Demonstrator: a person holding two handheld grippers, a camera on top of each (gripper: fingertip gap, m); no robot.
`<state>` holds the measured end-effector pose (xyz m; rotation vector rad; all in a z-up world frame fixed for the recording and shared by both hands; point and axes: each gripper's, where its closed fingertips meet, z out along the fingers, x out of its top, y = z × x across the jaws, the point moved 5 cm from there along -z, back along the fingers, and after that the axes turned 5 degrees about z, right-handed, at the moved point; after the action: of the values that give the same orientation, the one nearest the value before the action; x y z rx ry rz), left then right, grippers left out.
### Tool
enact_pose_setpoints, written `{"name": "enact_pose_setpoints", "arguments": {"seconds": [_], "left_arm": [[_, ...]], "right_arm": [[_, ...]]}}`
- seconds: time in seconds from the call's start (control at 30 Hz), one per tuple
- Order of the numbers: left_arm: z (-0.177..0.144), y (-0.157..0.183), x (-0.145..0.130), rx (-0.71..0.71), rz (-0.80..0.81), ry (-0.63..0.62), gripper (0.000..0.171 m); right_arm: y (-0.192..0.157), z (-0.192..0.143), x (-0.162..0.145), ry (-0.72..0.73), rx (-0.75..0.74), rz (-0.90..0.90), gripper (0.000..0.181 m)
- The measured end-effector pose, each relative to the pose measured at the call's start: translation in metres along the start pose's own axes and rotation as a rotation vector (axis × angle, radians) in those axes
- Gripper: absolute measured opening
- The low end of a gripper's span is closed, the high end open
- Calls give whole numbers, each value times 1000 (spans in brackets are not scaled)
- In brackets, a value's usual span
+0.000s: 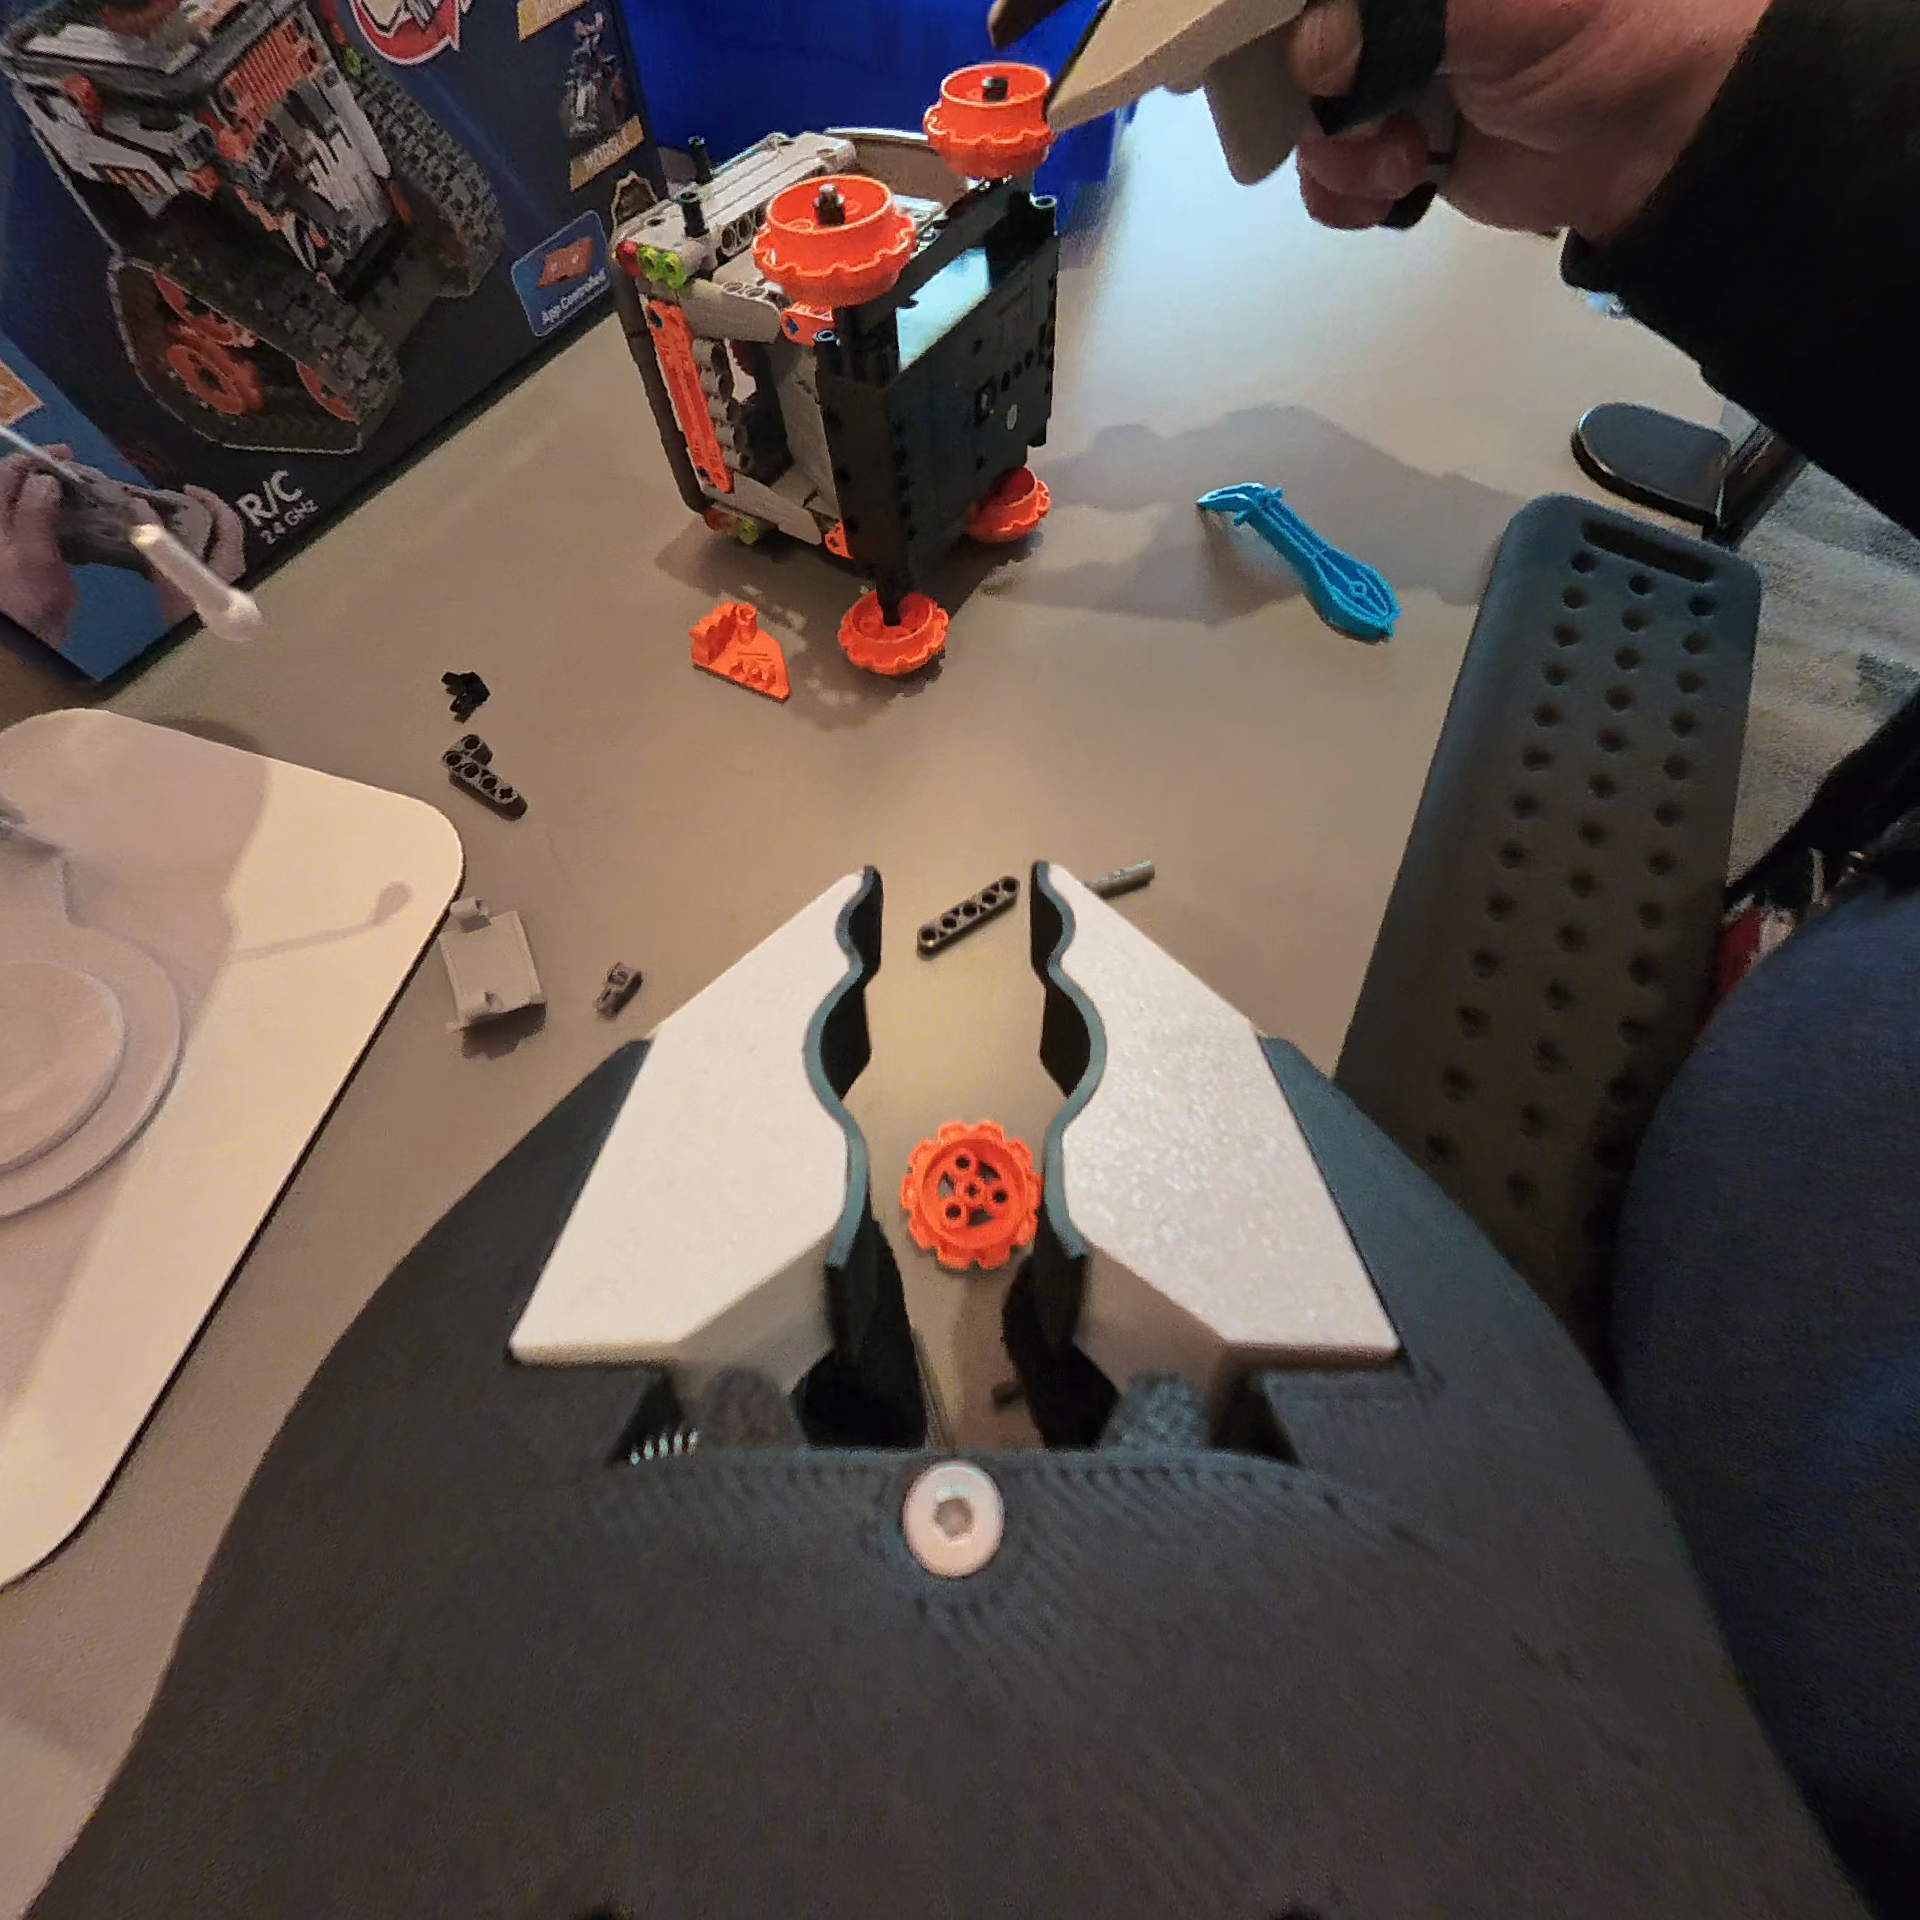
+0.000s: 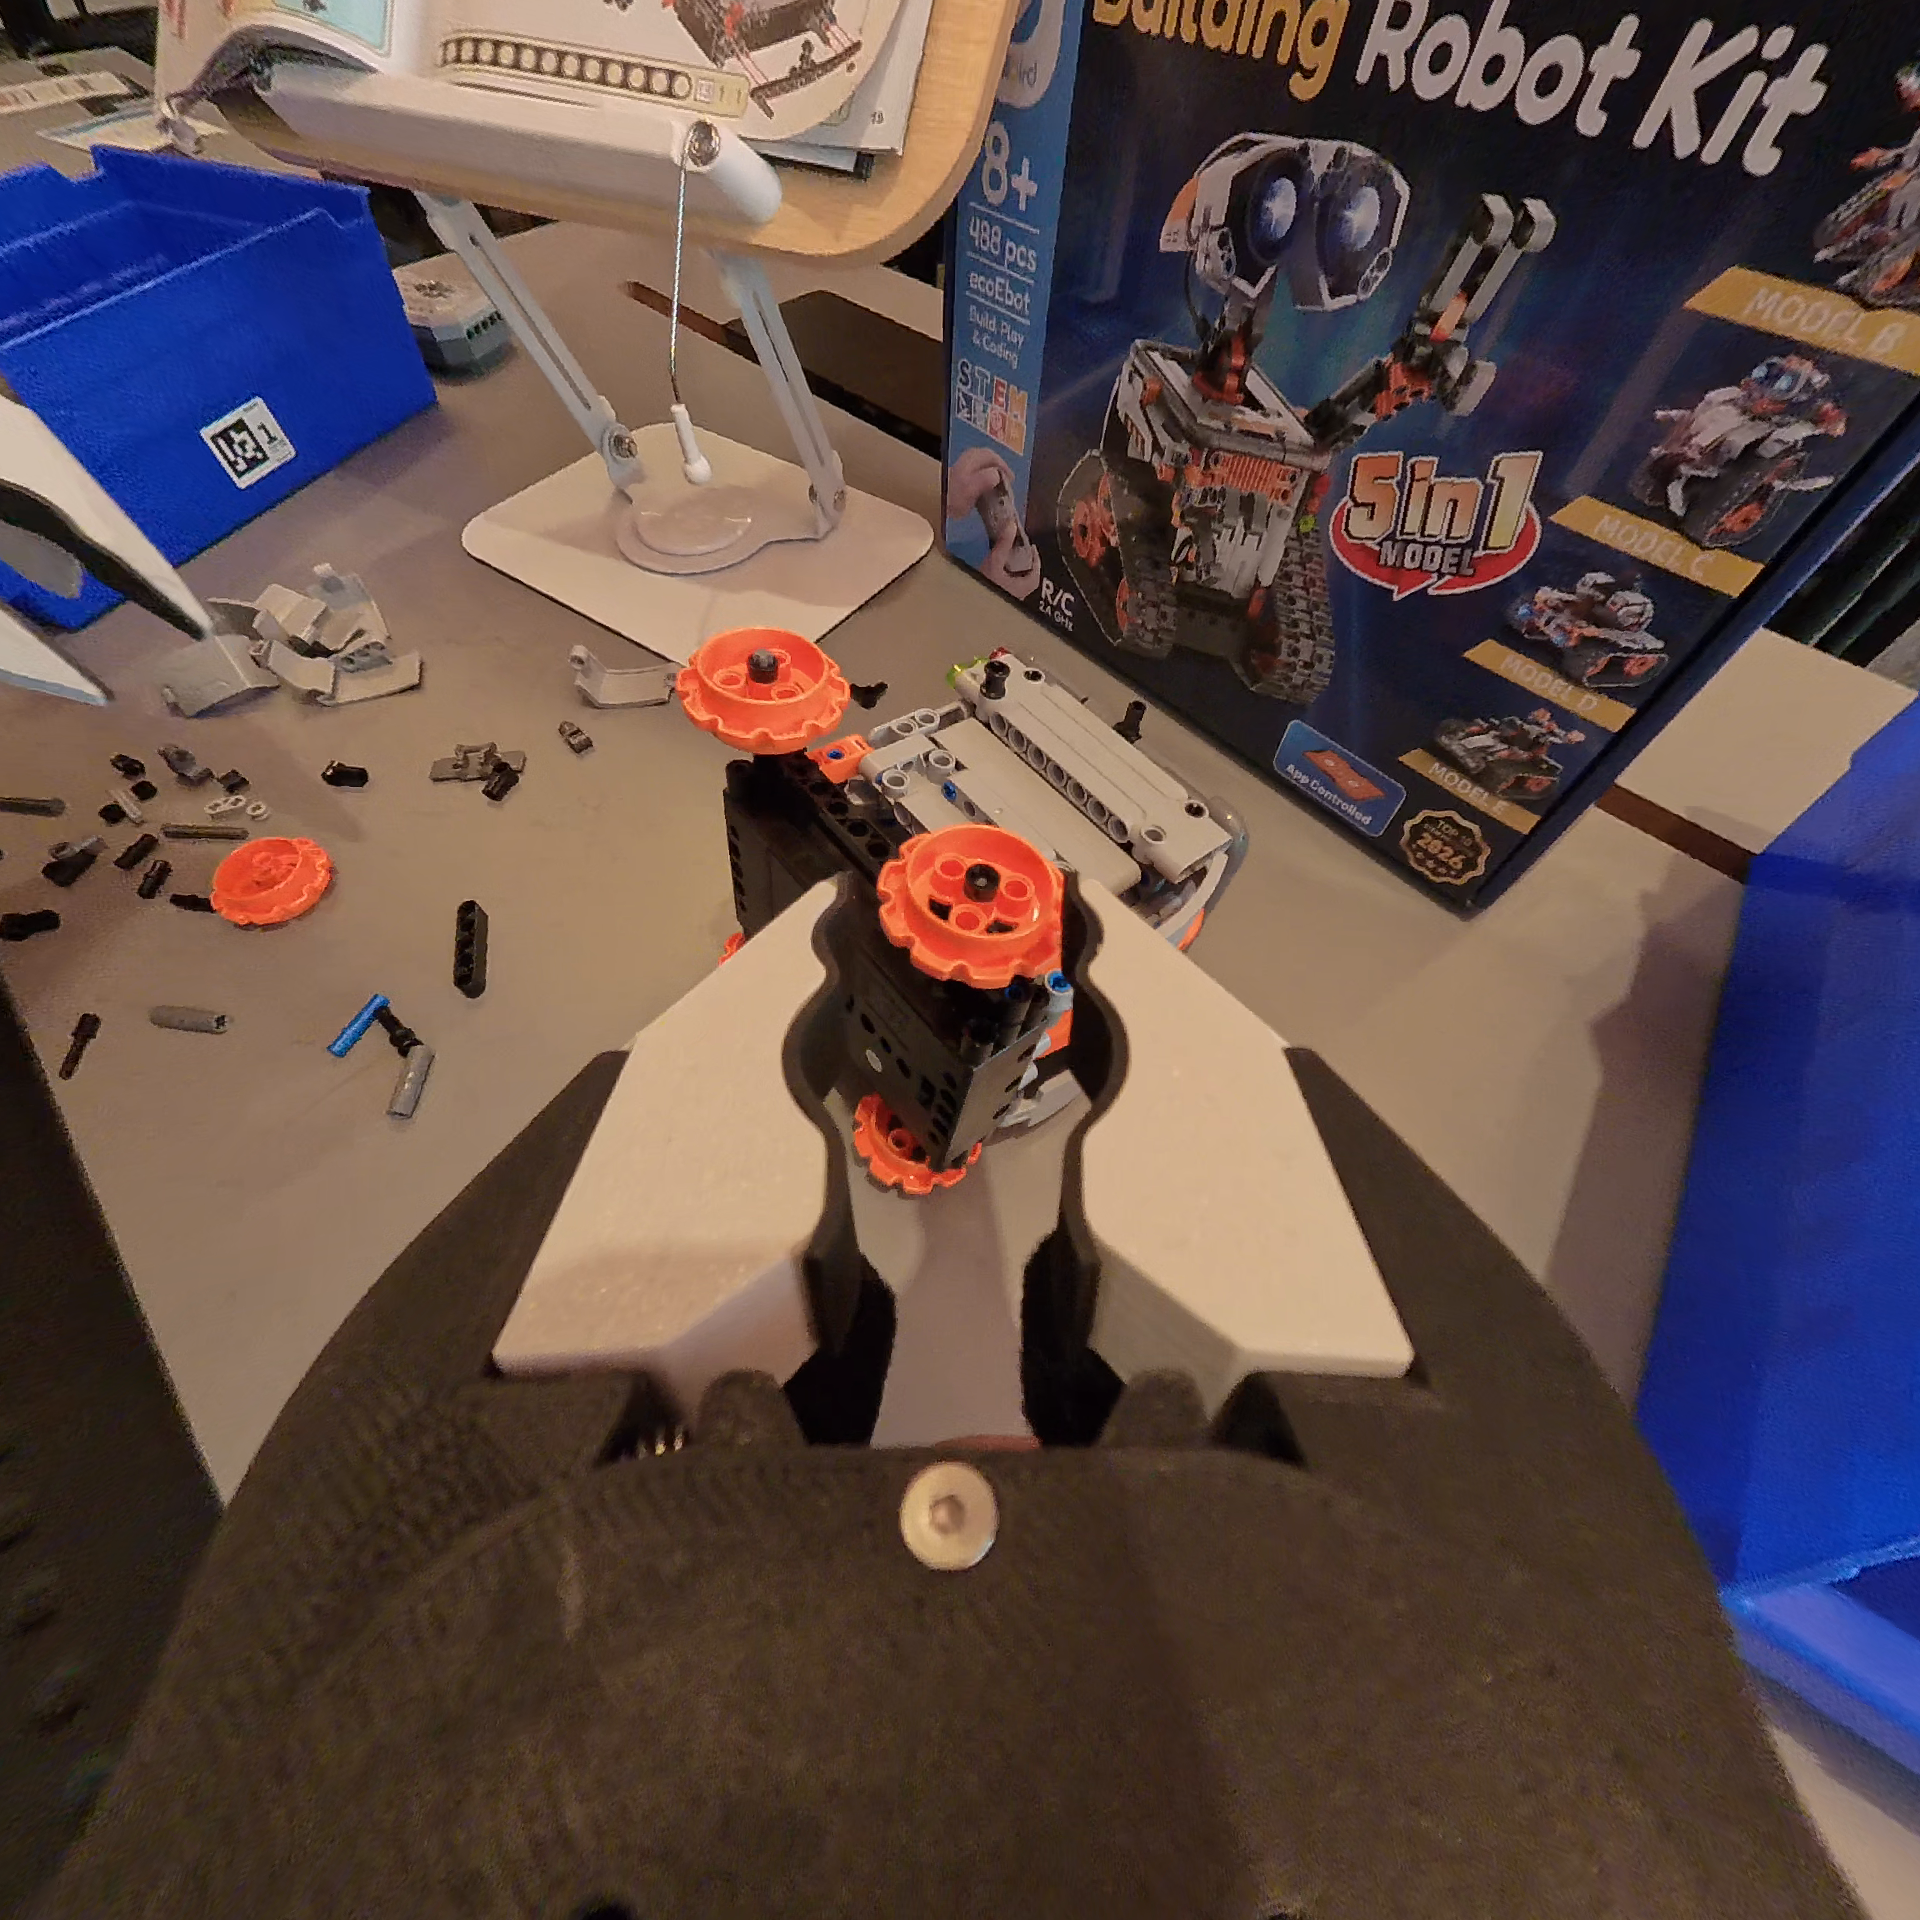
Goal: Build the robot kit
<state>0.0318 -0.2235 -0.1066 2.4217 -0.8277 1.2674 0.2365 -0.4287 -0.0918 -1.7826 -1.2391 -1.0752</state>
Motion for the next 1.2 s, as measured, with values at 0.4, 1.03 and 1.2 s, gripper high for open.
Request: {"name": "enact_pose_setpoints", "arguments": {"seconds": [0.4,1.03,1.2], "left_arm": [[-180,-54,-55,409,-26,-167,24],[-214,-256,-239,459,-336,-786,11],[-211,-263,-252,471,-423,-789,19]], "right_arm": [[-115,6,45,158,260,-319,16],[-220,79,29,167,477,-96,14],[-214,80,27,172,465,-66,14]]}}
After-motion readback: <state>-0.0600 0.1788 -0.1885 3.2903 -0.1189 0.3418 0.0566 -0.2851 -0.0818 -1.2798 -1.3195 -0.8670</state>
